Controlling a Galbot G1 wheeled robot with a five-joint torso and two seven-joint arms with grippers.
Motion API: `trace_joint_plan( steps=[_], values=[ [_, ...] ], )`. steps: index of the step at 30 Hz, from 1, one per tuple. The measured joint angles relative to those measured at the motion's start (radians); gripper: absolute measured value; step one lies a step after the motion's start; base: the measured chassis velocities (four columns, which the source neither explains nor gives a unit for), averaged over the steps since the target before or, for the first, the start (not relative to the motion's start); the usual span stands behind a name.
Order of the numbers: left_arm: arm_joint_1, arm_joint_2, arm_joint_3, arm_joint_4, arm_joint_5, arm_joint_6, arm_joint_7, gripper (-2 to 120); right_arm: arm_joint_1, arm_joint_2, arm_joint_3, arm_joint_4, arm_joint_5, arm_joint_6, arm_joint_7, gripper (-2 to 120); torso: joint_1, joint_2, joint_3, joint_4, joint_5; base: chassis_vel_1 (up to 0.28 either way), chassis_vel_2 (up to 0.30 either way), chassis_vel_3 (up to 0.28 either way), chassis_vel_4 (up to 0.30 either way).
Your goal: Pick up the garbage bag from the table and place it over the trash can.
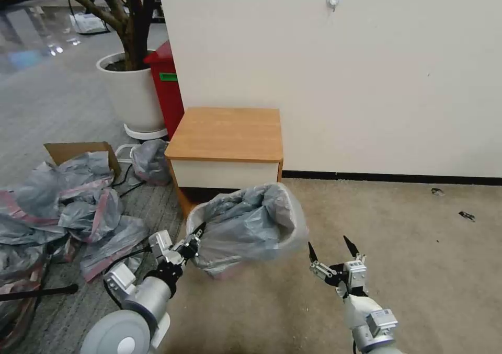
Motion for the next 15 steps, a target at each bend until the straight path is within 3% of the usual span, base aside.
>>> trace_joint_plan(
  steps=[7,10,11,15],
  values=[
    [0.001,0.012,0.003,0.004,0.048,0.009,-0.022,3,0.0,0.015,0.036,0.045,-0.003,0.027,0.006,100,0.0,0.0,0.0,0.0,0.0,0.0,0.0,0.0,0.0],
    [0.007,0.02,0.017,0.004,0.127,0.028,-0.034,3,0.004,0.019,0.047,0.098,-0.021,0.044,0.019,99,0.0,0.0,0.0,0.0,0.0,0.0,0.0,0.0,0.0],
    [0.012,0.03,0.029,0.006,0.197,0.042,-0.035,3,0.008,0.018,0.049,0.152,-0.033,0.048,0.026,97,0.0,0.0,0.0,0.0001,-0.0001,0.0,0.0,0.0,0.0],
    [0.015,0.035,0.037,0.006,0.234,0.046,-0.035,3,0.01,0.015,0.048,0.19,-0.043,0.048,0.029,94,0.0,0.0,0.0,0.0,0.0,0.0,0.0,0.0,0.0]
  ],
)
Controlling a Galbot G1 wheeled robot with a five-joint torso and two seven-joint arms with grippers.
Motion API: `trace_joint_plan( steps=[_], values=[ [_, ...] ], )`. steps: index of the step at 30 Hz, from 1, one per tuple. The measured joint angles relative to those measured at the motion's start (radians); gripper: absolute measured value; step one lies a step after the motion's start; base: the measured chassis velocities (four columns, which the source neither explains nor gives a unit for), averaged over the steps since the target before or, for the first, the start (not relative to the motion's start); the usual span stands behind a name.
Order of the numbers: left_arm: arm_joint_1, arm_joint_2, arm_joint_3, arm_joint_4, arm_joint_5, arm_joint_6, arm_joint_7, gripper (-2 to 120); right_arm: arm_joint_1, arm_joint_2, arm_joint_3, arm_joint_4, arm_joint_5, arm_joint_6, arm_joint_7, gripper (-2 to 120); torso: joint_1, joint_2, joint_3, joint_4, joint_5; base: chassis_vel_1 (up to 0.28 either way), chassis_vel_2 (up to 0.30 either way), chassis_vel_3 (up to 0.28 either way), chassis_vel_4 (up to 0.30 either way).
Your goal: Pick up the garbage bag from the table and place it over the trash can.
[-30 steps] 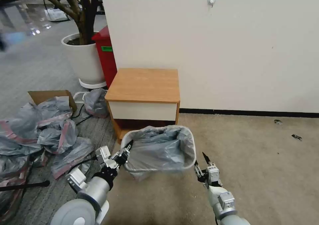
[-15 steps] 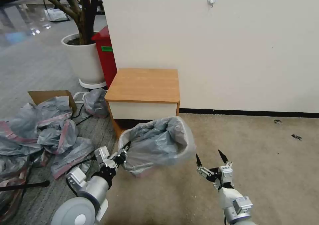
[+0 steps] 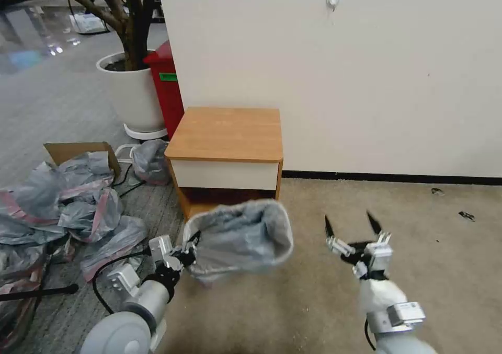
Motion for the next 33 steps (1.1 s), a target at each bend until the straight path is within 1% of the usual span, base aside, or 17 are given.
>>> trace_joint_plan(
  steps=[2,3,4,5,7,8,9,11,12,14,16,17,20,21,24,28,33],
  values=[
    [0.003,0.006,0.013,0.0,0.078,0.002,0.001,3,0.005,-0.01,-0.013,0.068,-0.029,-0.006,0.001,80,0.0,0.0,0.0,0.0,-0.0004,0.0,0.0,0.0,0.0],
    [0.004,0.007,0.023,0.0,0.15,0.001,0.004,3,0.005,-0.021,-0.03,0.111,-0.052,-0.02,-0.003,76,0.0,0.0,0.0,0.0,0.0003,0.0,0.0,0.0,0.0],
    [0.004,0.007,0.023,0.0,0.15,0.001,0.004,3,0.005,-0.021,-0.03,0.111,-0.052,-0.02,-0.003,76,0.0,0.0,0.0,0.0,0.0003,0.0,0.0,0.0,0.0],
    [0.005,0.003,0.039,0.004,0.278,-0.007,0.014,3,-0.004,-0.043,-0.06,0.165,-0.075,-0.057,-0.019,69,0.0,0.0,0.0,0.0,-0.0003,0.0,0.0,0.0,0.0],
    [0.013,0.0,0.068,0.001,0.417,-0.019,0.028,3,-0.018,-0.086,-0.095,0.205,-0.135,-0.106,-0.058,60,0.0,0.0,0.0,0.0,0.0,0.0,0.0,0.0,0.0],
    [0.013,0.0,0.068,0.001,0.417,-0.019,0.028,3,-0.018,-0.086,-0.095,0.205,-0.135,-0.106,-0.058,60,0.0,0.0,0.0,0.0,0.0,0.0,0.0,0.0,0.0],
    [0.02,-0.002,0.089,-0.008,0.49,-0.031,0.035,3,-0.019,-0.13,-0.108,0.215,-0.194,-0.125,-0.103,55,0.0,0.0,0.0,0.0,0.0,0.0,0.0,0.0,0.0],
    [0.028,-0.002,0.108,-0.012,0.57,-0.056,0.047,3,-0.014,-0.167,-0.112,0.219,-0.246,-0.149,-0.16,47,0.0,0.0,0.0,0.0,0.0001,0.0,0.0,0.0,0.0],
    [0.028,-0.002,0.108,-0.012,0.57,-0.056,0.047,3,-0.014,-0.167,-0.112,0.219,-0.246,-0.149,-0.16,47,0.0,0.0,0.0,0.0,0.0001,0.0,0.0,0.0,0.0],
    [0.036,-0.002,0.138,-0.017,0.639,-0.076,0.057,3,-0.001,-0.216,-0.125,0.225,-0.286,-0.211,-0.225,37,0.0,0.0,0.0,0.0001,0.0001,0.0,0.0,0.0,0.0],
    [0.038,-0.005,0.16,-0.024,0.666,-0.081,0.059,3,0.007,-0.247,-0.134,0.227,-0.293,-0.264,-0.266,26,0.0,0.0,0.0,0.0,0.0001,0.0,0.0,0.0,0.0],
    [0.038,-0.005,0.16,-0.024,0.666,-0.081,0.059,3,0.007,-0.247,-0.134,0.227,-0.293,-0.264,-0.266,26,0.0,0.0,0.0,0.0,0.0001,0.0,0.0,0.0,0.0],
    [0.04,-0.012,0.191,-0.032,0.711,-0.092,0.063,3,0.019,-0.282,-0.144,0.219,-0.288,-0.347,-0.313,15,0.0,0.0,0.0,0.0,0.0001,0.0,0.0,0.0,0.0],
    [0.04,-0.012,0.191,-0.032,0.711,-0.092,0.063,3,0.019,-0.282,-0.144,0.219,-0.288,-0.347,-0.313,15,0.0,0.0,0.0,0.0,0.0001,0.0,0.0,0.0,0.0],
    [0.047,-0.017,0.212,-0.031,0.804,-0.118,0.069,3,0.028,-0.3,-0.157,0.199,-0.274,-0.423,-0.346,0,0.0,0.0,0.0,-0.0001,0.0001,0.0,0.0,0.0,0.0],
    [0.058,-0.023,0.235,-0.03,0.843,-0.127,0.069,3,0.044,-0.309,-0.179,0.168,-0.276,-0.455,-0.365,0,0.0,0.0,0.0,0.0,0.0,0.0,0.0,0.0,0.0],
    [0.068,-0.033,0.266,-0.026,0.884,-0.138,0.069,3,0.062,-0.316,-0.216,0.118,-0.303,-0.468,-0.378,0,0.0,0.0,0.0,0.0,0.0001,0.0,0.0,0.0,0.0]
  ],
)
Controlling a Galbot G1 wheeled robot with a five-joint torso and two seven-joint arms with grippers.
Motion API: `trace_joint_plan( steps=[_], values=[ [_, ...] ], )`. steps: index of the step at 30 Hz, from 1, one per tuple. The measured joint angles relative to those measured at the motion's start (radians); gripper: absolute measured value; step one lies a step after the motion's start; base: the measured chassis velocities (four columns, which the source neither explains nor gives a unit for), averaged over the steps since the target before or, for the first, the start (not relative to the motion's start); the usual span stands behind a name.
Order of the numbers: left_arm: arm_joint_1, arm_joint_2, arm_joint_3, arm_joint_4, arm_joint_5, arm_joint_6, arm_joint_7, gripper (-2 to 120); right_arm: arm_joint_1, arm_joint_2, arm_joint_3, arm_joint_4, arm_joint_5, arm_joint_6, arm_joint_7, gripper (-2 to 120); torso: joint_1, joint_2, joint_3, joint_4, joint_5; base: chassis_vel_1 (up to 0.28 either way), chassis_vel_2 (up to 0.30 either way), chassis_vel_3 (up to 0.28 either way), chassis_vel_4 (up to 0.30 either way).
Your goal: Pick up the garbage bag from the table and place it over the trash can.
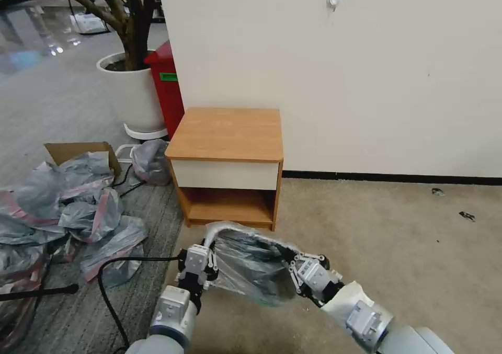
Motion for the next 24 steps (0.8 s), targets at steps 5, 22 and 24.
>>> trace_joint_plan(
  steps=[5,22,24],
  values=[
    [0.01,-0.006,0.032,0.002,0.021,-0.003,0.0,3,0.022,0.008,-0.031,-0.049,-0.03,-0.001,-0.011,0,0.0,0.0,0.0,-0.0001,-0.0001,0.0,0.0,0.0,0.0],
    [0.043,-0.004,0.109,-0.024,0.039,0.001,0.0,3,0.182,0.081,-0.148,-0.251,-0.083,-0.069,-0.03,0,0.0,0.0,0.0,0.0001,0.0,0.0,0.0,0.0,0.0],
    [0.046,-0.005,0.118,-0.026,0.041,0.001,0.0,3,0.197,0.092,-0.15,-0.285,-0.087,-0.072,-0.03,0,0.0,0.0,0.0,0.0,-0.0001,0.0,0.0,0.0,0.0]
  ],
)
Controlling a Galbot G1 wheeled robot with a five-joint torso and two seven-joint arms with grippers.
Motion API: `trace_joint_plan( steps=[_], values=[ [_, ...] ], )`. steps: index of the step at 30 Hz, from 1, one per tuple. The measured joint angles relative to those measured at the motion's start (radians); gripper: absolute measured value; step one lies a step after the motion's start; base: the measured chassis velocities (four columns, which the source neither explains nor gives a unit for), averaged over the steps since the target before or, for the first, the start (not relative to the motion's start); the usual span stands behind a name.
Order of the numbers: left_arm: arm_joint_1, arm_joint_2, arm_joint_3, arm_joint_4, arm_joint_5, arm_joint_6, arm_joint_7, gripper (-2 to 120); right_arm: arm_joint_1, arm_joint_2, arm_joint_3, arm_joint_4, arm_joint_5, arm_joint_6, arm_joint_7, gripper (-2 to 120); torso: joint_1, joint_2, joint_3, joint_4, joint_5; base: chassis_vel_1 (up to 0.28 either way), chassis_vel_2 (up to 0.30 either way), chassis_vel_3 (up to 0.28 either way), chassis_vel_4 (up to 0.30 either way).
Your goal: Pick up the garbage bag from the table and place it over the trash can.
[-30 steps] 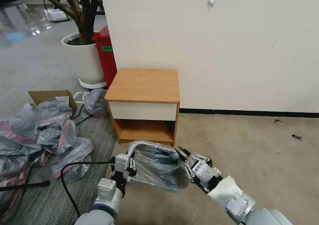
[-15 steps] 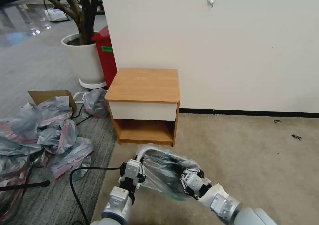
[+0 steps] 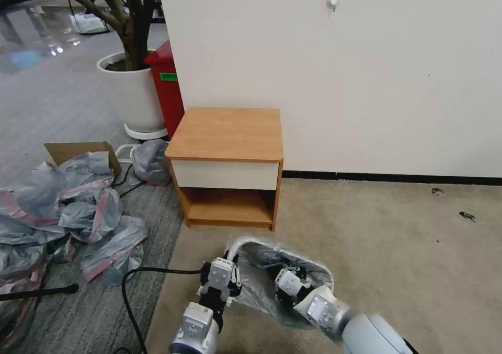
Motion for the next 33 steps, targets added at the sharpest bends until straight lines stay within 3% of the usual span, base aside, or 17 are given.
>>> trace_joint_plan(
  steps=[7,16,29,33],
  values=[
    [0.01,-0.003,0.033,-0.008,0.0,0.005,-0.001,3,0.029,0.032,-0.006,-0.079,-0.012,-0.001,-0.001,0,0.0,0.0,0.0,0.0,0.0,0.0,0.0,0.0,0.0],
    [0.003,-0.004,0.027,-0.006,-0.017,0.012,-0.004,3,0.032,0.039,-0.005,-0.088,-0.013,0.002,0.0,0,0.0,0.0,0.0,0.0,0.0001,0.0,0.0,0.0,0.0],
    [-0.058,-0.009,-0.083,0.05,-0.123,0.044,-0.014,3,-0.075,-0.042,0.052,0.106,0.033,0.051,0.004,0,0.0,0.0,0.0,0.0,0.0,0.0,0.0,0.0,0.0],
    [-0.071,-0.007,-0.123,0.051,-0.239,0.073,-0.031,3,-0.146,-0.068,0.104,0.199,0.073,0.089,0.012,0,0.0,0.0,0.0,0.0,-0.0001,0.0,0.0,0.0,0.0]
  ],
)
